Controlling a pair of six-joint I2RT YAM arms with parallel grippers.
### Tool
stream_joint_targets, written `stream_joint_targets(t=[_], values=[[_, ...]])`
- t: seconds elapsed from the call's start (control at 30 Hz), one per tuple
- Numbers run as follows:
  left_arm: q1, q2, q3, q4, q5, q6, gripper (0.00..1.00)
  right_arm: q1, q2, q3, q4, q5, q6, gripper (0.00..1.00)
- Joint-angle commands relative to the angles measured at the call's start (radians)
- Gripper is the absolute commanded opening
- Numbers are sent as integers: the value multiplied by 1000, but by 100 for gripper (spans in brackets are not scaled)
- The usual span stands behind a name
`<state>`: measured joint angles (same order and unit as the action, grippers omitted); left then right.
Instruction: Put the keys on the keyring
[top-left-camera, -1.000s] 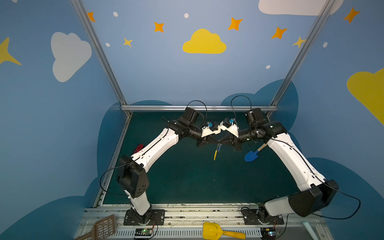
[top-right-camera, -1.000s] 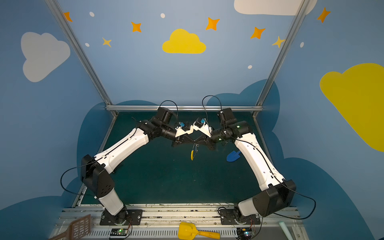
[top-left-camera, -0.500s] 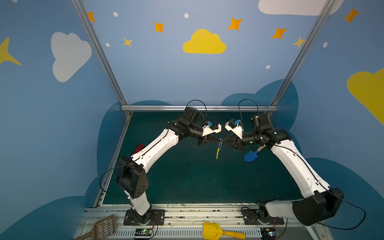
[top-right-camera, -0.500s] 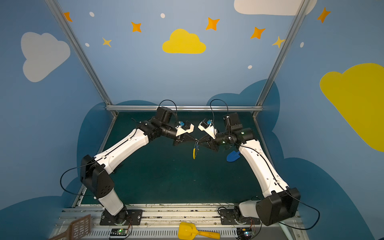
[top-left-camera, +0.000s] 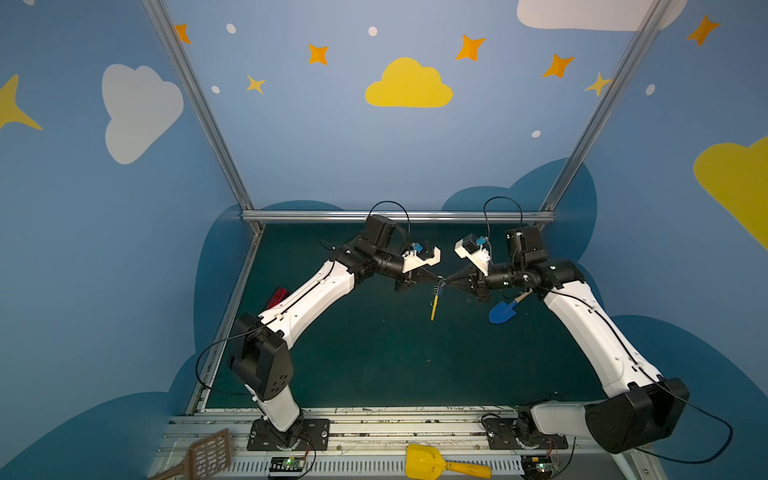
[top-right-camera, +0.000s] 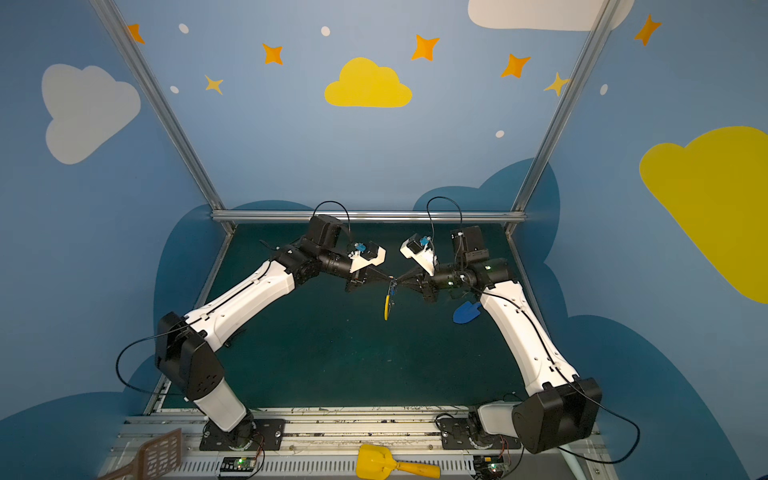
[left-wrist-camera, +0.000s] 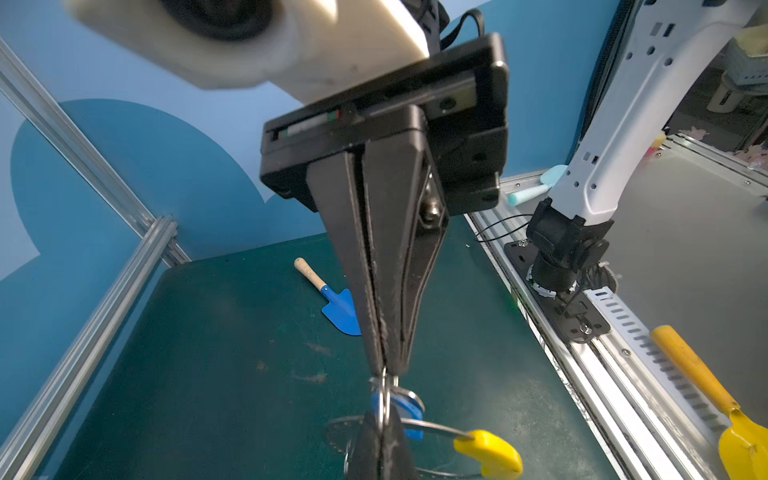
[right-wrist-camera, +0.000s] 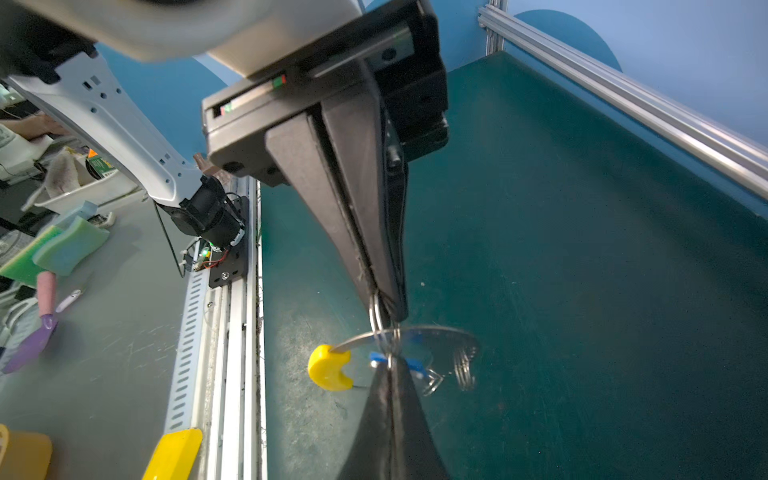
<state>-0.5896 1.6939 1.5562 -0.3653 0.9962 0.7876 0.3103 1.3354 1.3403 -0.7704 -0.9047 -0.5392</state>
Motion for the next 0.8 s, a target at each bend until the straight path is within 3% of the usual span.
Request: stream_joint_targets(t=[0.0, 0.37, 0.53, 0.67, 0.77], values=[[0, -34, -9, 46, 4, -14, 4, -6, 10, 2, -42, -41, -27, 7], [2, -39, -37, 151, 32, -89, 4, -12, 49, 28, -77, -88, -75, 2], [-2, -24, -56, 231, 77, -163, 4, -10, 64, 54, -79, -94, -91, 7], [-3, -19, -65, 261, 84, -196, 4, -14, 49, 46, -48, -74, -99, 22], [0, -19, -68, 259, 85, -201, 4, -14, 10, 3, 17, -41, -83, 26]])
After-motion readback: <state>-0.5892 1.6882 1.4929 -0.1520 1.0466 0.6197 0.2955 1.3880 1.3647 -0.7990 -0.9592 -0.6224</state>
